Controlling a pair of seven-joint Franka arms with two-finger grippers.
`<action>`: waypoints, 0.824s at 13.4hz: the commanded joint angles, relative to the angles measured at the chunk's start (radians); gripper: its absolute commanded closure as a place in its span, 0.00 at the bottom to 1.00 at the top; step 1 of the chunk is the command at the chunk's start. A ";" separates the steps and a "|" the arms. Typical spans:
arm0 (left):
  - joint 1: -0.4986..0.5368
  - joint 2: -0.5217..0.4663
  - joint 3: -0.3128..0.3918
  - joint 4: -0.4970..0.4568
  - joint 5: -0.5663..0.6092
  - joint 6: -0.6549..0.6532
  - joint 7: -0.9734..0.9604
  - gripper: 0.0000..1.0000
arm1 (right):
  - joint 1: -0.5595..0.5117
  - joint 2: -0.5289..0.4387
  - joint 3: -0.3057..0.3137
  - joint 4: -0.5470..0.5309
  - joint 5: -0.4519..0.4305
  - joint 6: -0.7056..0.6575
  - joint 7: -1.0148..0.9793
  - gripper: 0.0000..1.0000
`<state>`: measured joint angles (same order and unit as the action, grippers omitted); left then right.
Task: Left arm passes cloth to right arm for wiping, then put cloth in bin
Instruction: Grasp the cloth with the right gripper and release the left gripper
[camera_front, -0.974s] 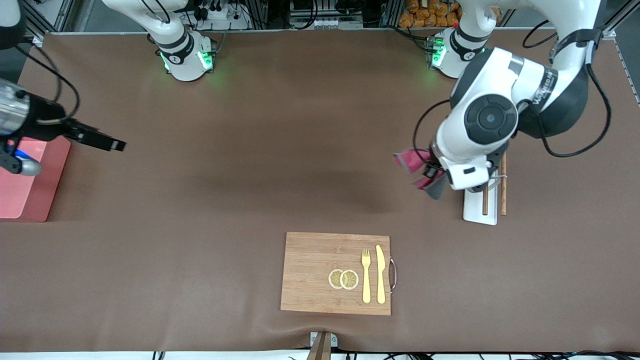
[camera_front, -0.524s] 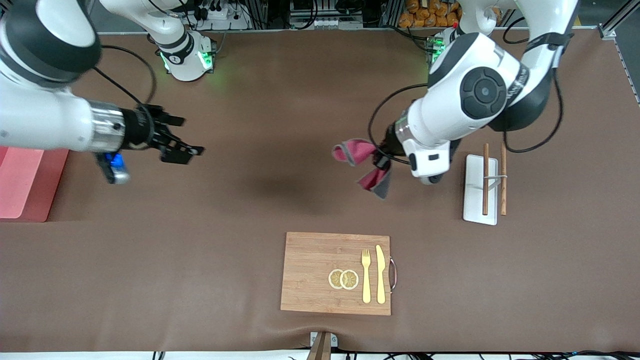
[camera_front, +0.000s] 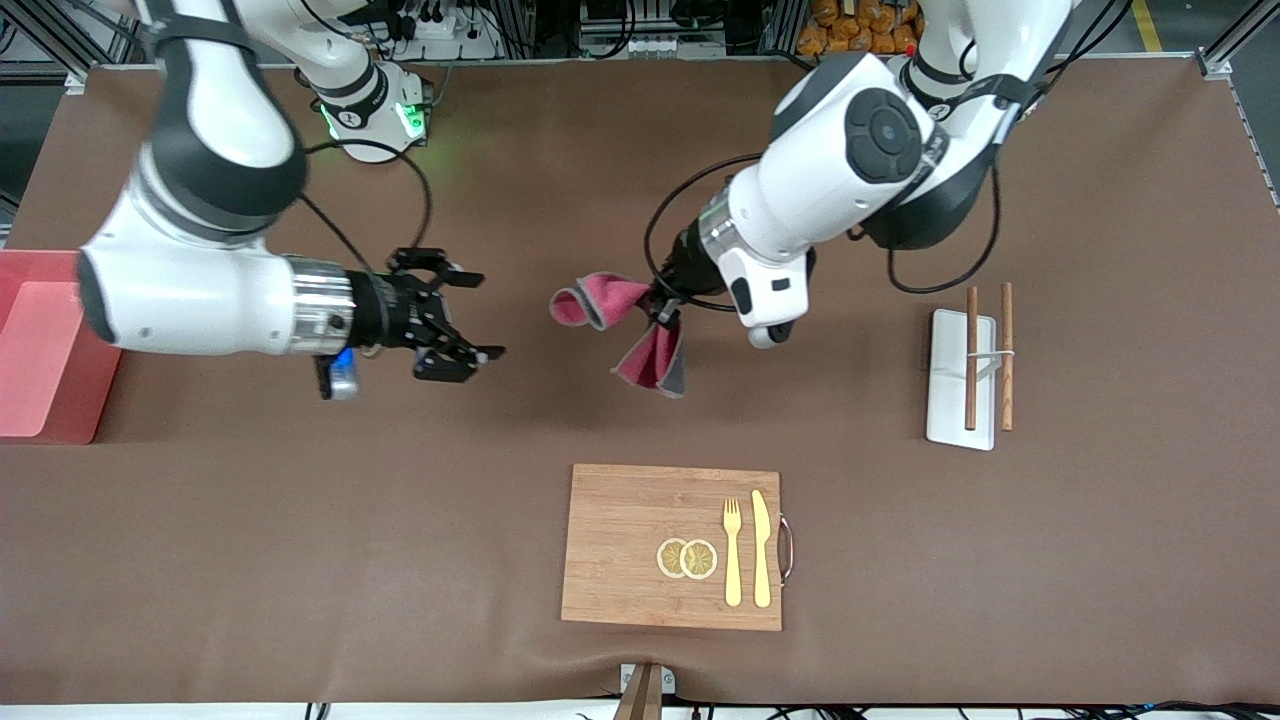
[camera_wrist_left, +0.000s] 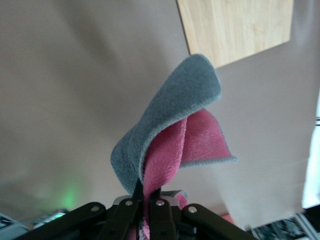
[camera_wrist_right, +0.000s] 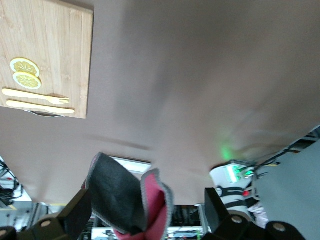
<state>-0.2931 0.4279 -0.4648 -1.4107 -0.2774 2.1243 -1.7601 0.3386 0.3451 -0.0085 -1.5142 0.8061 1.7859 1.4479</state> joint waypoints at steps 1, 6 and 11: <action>-0.032 0.025 0.003 0.021 -0.016 0.074 -0.064 1.00 | 0.068 0.032 -0.008 0.032 0.019 0.067 0.106 0.00; -0.038 0.032 0.003 0.019 -0.011 0.109 -0.079 1.00 | 0.086 0.031 -0.008 0.031 0.016 0.060 0.091 0.88; -0.035 0.029 0.003 0.019 -0.011 0.109 -0.098 1.00 | 0.109 0.031 -0.008 0.028 0.016 0.061 0.088 1.00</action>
<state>-0.3250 0.4524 -0.4635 -1.4092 -0.2774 2.2294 -1.8435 0.4297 0.3666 -0.0103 -1.5061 0.8065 1.8539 1.5261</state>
